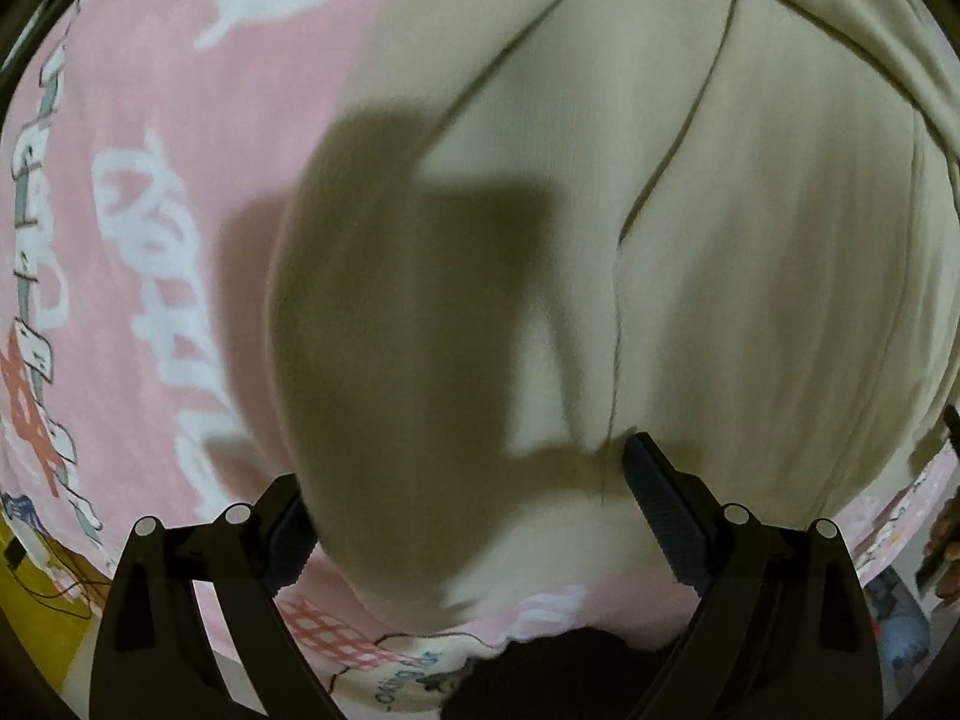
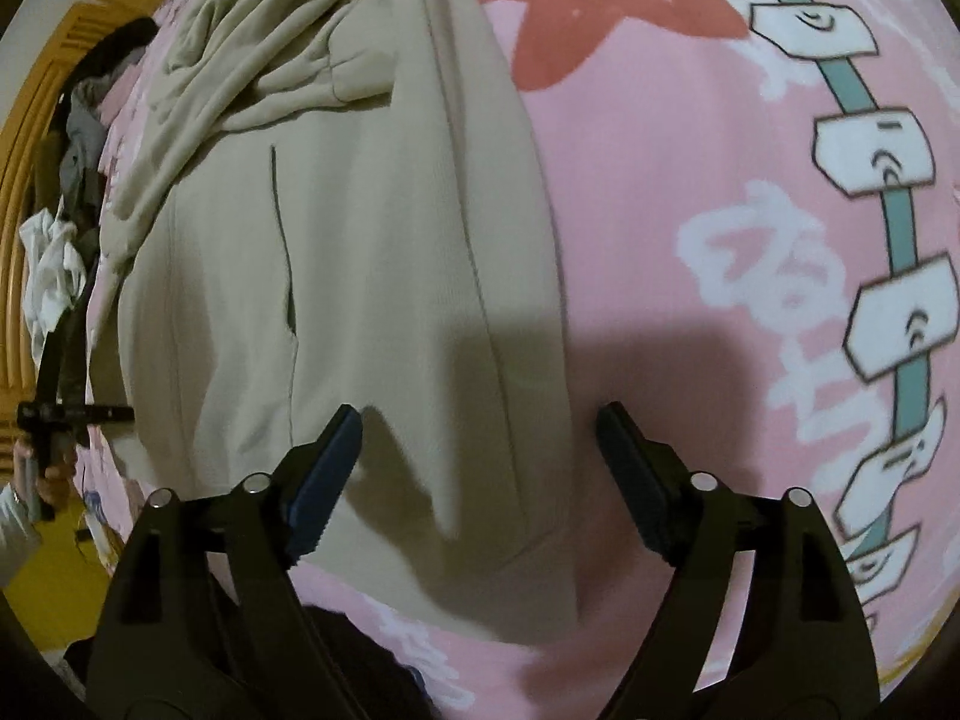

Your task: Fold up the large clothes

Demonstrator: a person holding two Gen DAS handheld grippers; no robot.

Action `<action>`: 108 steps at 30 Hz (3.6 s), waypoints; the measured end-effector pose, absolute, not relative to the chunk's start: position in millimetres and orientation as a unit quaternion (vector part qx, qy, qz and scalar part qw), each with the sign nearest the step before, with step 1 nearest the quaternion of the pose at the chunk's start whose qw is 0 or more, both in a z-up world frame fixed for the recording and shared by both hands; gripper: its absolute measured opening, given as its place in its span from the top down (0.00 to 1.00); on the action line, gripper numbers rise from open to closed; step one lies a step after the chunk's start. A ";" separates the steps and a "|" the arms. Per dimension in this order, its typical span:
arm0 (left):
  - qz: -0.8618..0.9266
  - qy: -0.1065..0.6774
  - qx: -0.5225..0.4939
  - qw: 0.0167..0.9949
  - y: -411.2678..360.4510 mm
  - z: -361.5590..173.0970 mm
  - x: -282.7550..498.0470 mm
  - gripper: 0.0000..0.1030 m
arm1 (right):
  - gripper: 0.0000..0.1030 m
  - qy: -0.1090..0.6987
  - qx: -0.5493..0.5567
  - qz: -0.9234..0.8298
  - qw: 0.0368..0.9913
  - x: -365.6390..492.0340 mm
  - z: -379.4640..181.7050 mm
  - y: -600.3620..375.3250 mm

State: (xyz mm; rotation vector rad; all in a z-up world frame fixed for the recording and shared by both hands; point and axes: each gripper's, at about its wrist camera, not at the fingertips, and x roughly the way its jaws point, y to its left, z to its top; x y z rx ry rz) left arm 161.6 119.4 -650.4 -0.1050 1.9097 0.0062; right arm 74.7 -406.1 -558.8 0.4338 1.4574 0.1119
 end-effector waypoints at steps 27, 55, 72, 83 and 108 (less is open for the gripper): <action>0.003 0.810 -0.135 0.570 175.3 -652.3 120.6 0.57 | 0.37 0.750 0.188 0.031 0.634 76.1 -590.3 -354.3; 0.019 0.732 -0.193 0.653 167.5 -493.8 173.4 0.92 | 0.89 0.632 0.366 0.111 0.674 125.1 -471.2 -364.0; 0.038 0.684 -0.237 0.689 155.9 -392.9 282.3 0.92 | 0.89 0.552 0.435 0.110 0.703 220.5 -348.0 -409.7; -0.033 0.668 -0.205 0.715 169.7 -377.5 402.9 0.92 | 0.90 0.487 0.490 0.078 0.719 335.1 -329.2 -425.5; -0.037 0.779 -0.249 0.574 176.7 -582.9 665.7 0.89 | 0.86 0.573 0.558 -0.096 0.592 570.0 -523.4 -468.7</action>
